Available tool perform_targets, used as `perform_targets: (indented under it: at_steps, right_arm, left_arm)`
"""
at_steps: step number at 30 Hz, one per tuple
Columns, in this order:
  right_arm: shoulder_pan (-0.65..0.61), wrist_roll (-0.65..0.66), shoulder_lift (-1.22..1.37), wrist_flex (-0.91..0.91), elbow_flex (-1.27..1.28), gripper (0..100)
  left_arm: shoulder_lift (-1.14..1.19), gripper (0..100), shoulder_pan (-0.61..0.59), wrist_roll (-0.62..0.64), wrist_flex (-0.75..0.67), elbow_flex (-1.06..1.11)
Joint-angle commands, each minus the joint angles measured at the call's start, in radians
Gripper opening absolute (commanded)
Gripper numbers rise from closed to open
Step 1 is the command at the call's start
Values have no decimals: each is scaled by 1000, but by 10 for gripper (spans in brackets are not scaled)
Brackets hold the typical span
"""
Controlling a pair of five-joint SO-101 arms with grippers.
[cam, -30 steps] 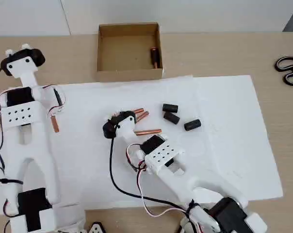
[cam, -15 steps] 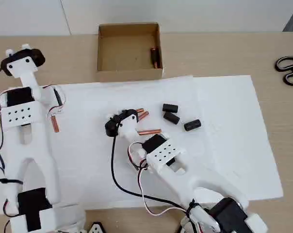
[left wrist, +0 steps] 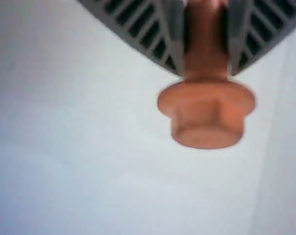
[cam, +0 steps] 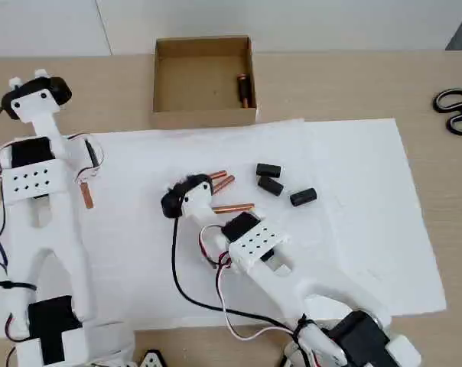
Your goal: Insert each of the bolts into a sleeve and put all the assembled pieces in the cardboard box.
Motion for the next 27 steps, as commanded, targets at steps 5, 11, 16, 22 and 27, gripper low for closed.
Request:
perform_targets:
  at_steps: [5,11,16,22,27]
  right_arm:
    - [-2,20,-1,21,-78,184]
    - [-1,23,4,18,-77,183]
    - [1,26,81,8,-81,183]
    - [2,26,125,13,-120,154]
    - [-1,28,125,12,-126,143]
  left_arm:
    - [-64,6,46,-3,-12,-13]
    - [-64,6,46,-3,-12,-13]
    - [-64,6,46,-3,-12,-13]
    - [-64,6,46,-3,-11,-13]
    - [-64,6,46,-3,-11,-13]
